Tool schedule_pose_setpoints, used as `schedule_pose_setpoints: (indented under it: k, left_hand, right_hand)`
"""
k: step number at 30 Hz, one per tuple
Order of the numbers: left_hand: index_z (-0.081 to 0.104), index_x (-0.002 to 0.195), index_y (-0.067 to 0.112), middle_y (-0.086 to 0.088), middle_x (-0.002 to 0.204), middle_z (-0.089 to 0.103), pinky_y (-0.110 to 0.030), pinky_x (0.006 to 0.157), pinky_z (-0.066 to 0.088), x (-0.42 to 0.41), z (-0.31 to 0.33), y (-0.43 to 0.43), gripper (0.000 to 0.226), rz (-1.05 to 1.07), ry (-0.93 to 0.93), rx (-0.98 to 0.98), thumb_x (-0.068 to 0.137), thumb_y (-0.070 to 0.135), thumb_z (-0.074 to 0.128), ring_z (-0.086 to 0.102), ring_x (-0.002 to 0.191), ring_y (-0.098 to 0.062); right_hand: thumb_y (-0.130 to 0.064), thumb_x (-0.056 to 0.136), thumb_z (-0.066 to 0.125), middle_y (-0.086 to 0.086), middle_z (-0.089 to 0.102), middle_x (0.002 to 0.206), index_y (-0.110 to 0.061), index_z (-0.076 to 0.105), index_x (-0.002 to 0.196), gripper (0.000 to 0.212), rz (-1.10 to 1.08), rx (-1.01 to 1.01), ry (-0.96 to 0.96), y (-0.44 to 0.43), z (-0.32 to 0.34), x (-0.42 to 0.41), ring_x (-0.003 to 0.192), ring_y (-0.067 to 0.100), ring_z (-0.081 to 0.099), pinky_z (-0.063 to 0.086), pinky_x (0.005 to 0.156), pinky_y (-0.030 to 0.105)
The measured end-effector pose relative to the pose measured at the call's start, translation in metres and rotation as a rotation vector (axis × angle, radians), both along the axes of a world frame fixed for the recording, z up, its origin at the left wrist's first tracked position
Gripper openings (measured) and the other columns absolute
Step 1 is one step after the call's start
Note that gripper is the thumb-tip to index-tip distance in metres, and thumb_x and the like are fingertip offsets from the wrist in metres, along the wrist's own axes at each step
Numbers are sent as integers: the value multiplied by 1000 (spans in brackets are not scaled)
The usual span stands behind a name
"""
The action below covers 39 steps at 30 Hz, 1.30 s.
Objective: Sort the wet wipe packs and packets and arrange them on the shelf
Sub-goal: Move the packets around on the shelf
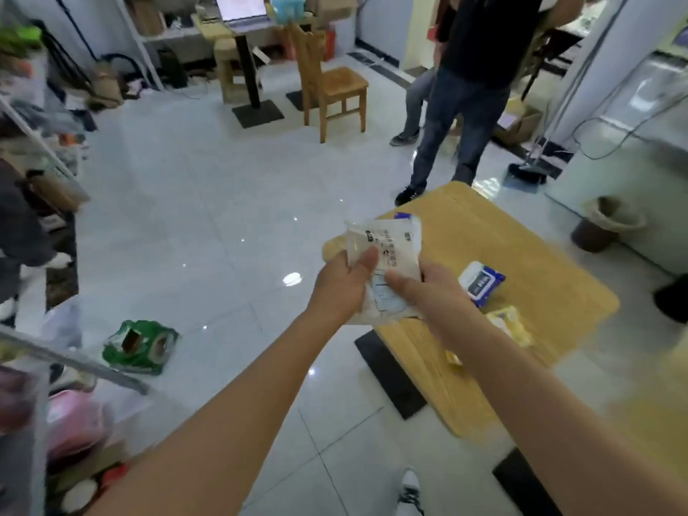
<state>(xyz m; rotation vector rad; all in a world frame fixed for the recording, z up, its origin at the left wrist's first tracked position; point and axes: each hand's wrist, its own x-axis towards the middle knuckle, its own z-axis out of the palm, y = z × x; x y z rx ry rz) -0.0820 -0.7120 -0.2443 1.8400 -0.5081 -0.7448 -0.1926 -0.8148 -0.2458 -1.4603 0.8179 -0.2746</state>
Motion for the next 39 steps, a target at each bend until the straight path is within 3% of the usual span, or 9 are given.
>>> schedule_pose_setpoints:
  k: [5, 8, 13, 17, 20, 23, 27, 34, 39]
  left_hand:
    - [54, 126, 19, 1, 115, 66, -44, 92, 55, -57, -54, -111, 43, -267, 70, 192, 91, 44, 63, 65, 101, -18]
    - [46, 134, 18, -5, 119, 62, -45, 90, 56, -87, -83, -166, 52, -365, 134, 258, 90, 35, 68, 64, 102, -22]
    - [48, 138, 12, -5, 130, 59, -31, 87, 49, -126, -115, -260, 47, -477, 94, 253, 95, 23, 62, 58, 114, -21]
    - [48, 142, 13, -3, 144, 53, -35, 104, 44, -142, -134, -323, 47, -504, 78, 225, 97, 19, 57, 52, 128, -21]
    - [43, 147, 14, -6, 149, 47, -29, 98, 41, -147, -152, -348, 50, -553, 81, 255, 99, 22, 54, 51, 129, -23]
    - [39, 149, 13, -6, 152, 43, -25, 89, 37, -145, -174, -354, 52, -584, 88, 315, 100, 24, 53, 47, 133, -23]
    - [42, 147, 11, -6, 151, 45, -27, 94, 42, -137, -185, -347, 51, -540, 137, 306, 99, 21, 55, 47, 134, -21]
    - [55, 132, 13, -4, 130, 62, -34, 97, 49, -74, -120, -303, 35, -247, 212, 63, 98, 11, 55, 60, 112, -17]
    - [57, 125, 16, -4, 125, 64, -39, 95, 52, 11, -39, -205, 28, 78, 169, -167, 99, 9, 52, 63, 108, -21]
  right_hand:
    - [-15, 91, 68, 8, 76, 92, -9, 69, 108, 18, -297, 55, 126, -105, -55, -81, 79, 23, 74, 58, 65, 34]
    - [-21, 90, 70, 10, 75, 98, -9, 68, 109, 23, -468, 88, 188, -165, -90, -119, 83, 28, 73, 61, 72, 42]
    - [-14, 94, 64, 12, 70, 108, -7, 63, 120, 27, -682, 126, 242, -261, -119, -158, 87, 27, 68, 56, 67, 35]
    - [-13, 95, 63, 8, 70, 106, -9, 63, 122, 28, -711, 93, 257, -314, -144, -164, 88, 26, 69, 55, 66, 33]
    - [-22, 93, 65, 8, 70, 112, -12, 59, 126, 35, -668, 111, 325, -332, -170, -167, 92, 25, 69, 57, 73, 37]
    - [-29, 92, 67, 14, 47, 146, -10, 33, 149, 68, -570, 124, 536, -334, -194, -173, 126, 34, 52, 45, 92, 41]
    - [-19, 91, 66, 17, 48, 142, -8, 39, 145, 61, -572, -94, 681, -333, -202, -173, 121, 35, 53, 47, 91, 42]
    - [-16, 91, 65, -4, 63, 97, -19, 62, 117, 26, -375, -214, 230, -292, -127, -85, 97, 22, 65, 56, 83, 41]
    - [-13, 91, 67, 3, 67, 104, -16, 64, 115, 24, -138, -159, -63, -217, -47, 22, 103, 22, 67, 59, 84, 39]
